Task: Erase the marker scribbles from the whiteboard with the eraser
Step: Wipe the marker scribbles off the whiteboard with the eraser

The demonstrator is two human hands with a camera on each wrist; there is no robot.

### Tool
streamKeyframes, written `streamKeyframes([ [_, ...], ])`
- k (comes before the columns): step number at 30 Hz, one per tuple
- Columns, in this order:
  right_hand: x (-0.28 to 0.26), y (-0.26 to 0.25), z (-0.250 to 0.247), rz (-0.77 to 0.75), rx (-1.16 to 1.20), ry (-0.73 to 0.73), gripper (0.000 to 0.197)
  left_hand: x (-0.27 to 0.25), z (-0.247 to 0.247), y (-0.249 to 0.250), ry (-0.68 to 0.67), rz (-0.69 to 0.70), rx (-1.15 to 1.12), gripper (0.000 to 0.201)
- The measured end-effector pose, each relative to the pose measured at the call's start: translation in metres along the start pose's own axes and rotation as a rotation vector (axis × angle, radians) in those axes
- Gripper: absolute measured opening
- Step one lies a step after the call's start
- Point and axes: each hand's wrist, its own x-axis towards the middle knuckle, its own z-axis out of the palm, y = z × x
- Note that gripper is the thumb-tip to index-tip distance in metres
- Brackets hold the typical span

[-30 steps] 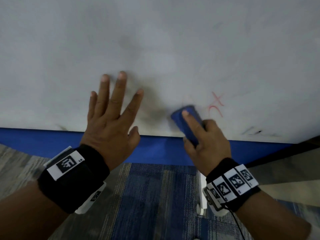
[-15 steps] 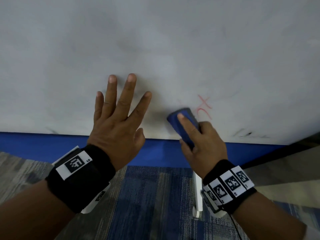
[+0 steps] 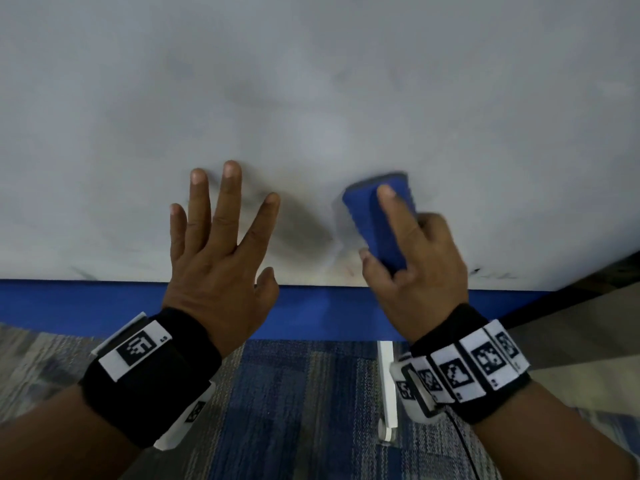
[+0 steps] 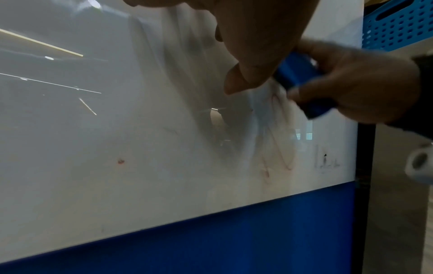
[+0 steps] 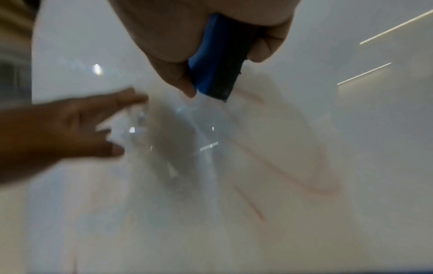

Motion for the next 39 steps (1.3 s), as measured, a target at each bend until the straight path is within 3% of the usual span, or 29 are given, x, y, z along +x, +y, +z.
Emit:
streamKeyframes([
  [2,0.005,-0.001,0.002,0.023,-0.007,-0.002,0.091,0.001,0.001,0.004,-0.002,-0.016,-0.002,0.088],
  [6,-0.049,0.033,0.023,-0.01,-0.172,-0.525,0.103,0.0,0.003,0.008,0.0,-0.016,-0.007,0.089],
  [7,-0.058,0.039,0.023,0.009,-0.211,-0.597,0.106,-0.001,0.004,0.009,0.0,0.003,-0.001,0.09],
  [8,-0.058,0.039,0.02,0.025,-0.215,-0.594,0.106,-0.002,0.005,0.01,-0.002,0.023,0.007,0.091],
  [12,-0.012,0.002,0.006,-0.054,-0.061,-0.218,0.089,-0.004,0.01,0.016,-0.008,0.035,0.025,0.087],
  [14,0.008,-0.016,0.007,-0.069,-0.02,-0.112,0.088,-0.004,0.01,0.019,-0.004,0.007,0.029,0.085],
  [16,0.004,-0.017,0.014,-0.056,-0.021,-0.183,0.087,-0.004,0.01,0.02,-0.001,0.001,0.043,0.085],
  [19,-0.035,0.01,0.026,-0.034,-0.14,-0.477,0.091,-0.003,0.01,0.018,-0.004,0.008,0.059,0.092],
  [21,-0.048,0.02,0.026,-0.007,-0.187,-0.56,0.093,-0.003,0.009,0.016,-0.015,0.019,0.061,0.095],
  [23,-0.035,0.009,0.016,-0.016,-0.124,-0.451,0.089,-0.003,0.008,0.016,-0.022,0.021,0.056,0.093],
  [26,0.001,-0.006,-0.004,-0.017,-0.015,-0.125,0.09,-0.002,0.007,0.019,-0.029,0.017,0.04,0.089],
  [28,0.01,-0.002,-0.006,-0.002,-0.009,-0.034,0.092,-0.003,0.008,0.022,-0.033,0.009,0.031,0.089],
  [30,-0.005,0.016,0.002,-0.002,-0.041,-0.171,0.096,-0.003,0.009,0.023,-0.032,0.011,0.024,0.089],
  [33,-0.048,0.047,0.011,0.014,-0.191,-0.529,0.111,-0.004,0.008,0.023,-0.029,0.011,0.017,0.089],
  [34,-0.053,0.051,0.009,0.034,-0.22,-0.572,0.112,-0.004,0.008,0.024,-0.024,0.017,0.011,0.088],
  [36,-0.045,0.045,0.002,0.02,-0.181,-0.457,0.103,-0.002,0.006,0.028,0.002,0.063,0.003,0.086],
  [39,-0.004,0.024,-0.016,-0.057,-0.007,-0.086,0.087,0.005,0.007,0.039,0.065,0.18,0.017,0.085],
])
